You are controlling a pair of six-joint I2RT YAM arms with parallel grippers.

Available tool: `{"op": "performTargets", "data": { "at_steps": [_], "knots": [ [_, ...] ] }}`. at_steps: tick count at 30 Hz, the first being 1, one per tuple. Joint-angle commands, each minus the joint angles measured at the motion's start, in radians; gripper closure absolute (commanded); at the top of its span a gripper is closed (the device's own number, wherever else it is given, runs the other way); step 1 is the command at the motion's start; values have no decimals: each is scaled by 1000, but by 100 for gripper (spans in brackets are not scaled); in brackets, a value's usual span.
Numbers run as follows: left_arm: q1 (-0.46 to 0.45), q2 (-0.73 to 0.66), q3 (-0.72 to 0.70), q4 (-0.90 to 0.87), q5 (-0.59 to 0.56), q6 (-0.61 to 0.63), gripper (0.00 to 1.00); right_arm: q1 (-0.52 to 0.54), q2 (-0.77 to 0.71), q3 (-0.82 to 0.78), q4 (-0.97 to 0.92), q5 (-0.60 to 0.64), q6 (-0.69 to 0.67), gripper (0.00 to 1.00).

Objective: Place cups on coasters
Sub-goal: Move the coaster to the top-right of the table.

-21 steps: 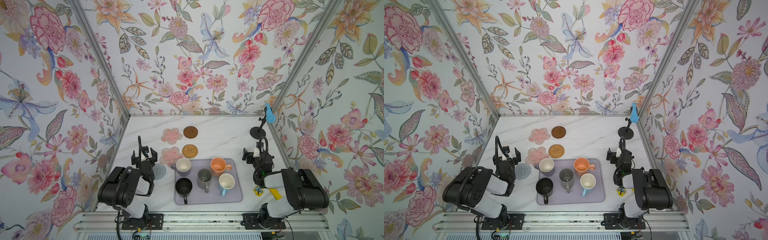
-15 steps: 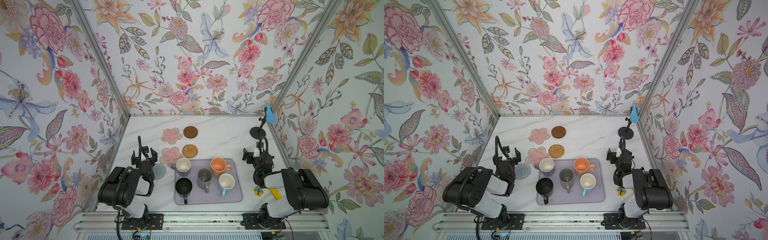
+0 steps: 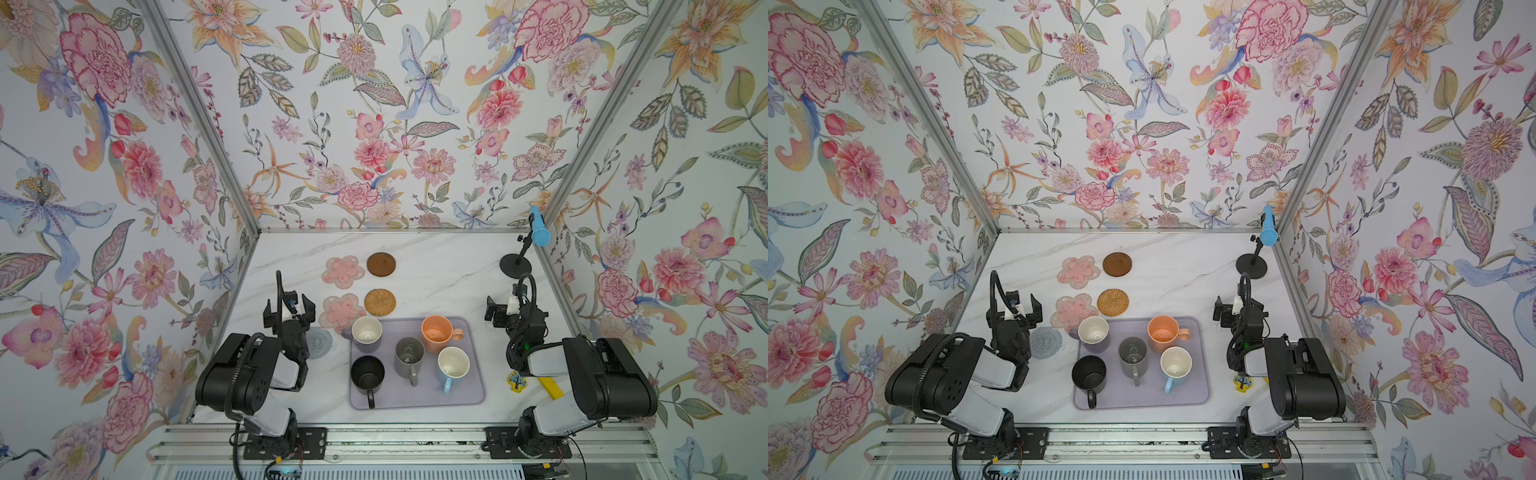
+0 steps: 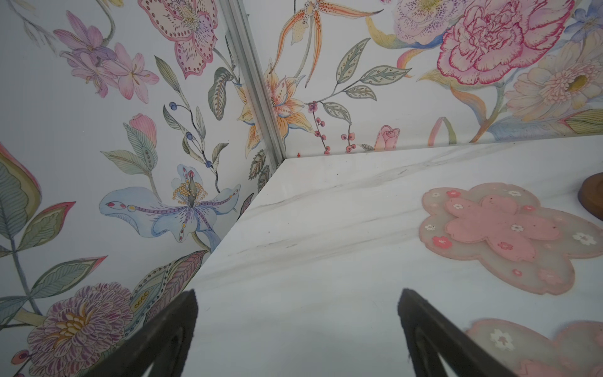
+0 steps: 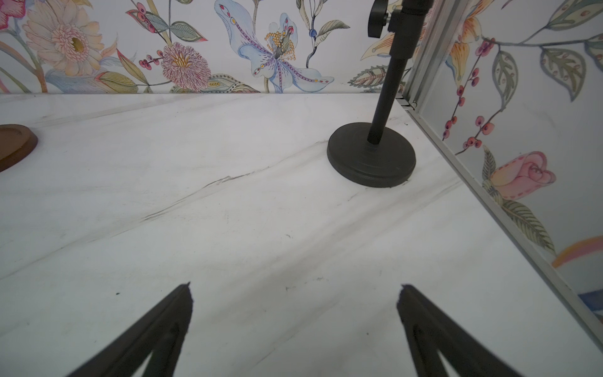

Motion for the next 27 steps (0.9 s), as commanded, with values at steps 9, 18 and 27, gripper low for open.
{"op": "performTargets", "data": {
  "at_steps": [9, 18, 27],
  "knots": [
    [9, -1, 14, 27, 35, 3, 1, -7, 13, 23, 47, -11, -17, 1],
    [10, -5, 14, 35, 26, 1, 1, -8, 11, 22, 48, -16, -15, 1],
    [-7, -128, -9, -11, -41, 1, 1, -19, -66, 137, -218, 17, 10, 1]
  ]
}}
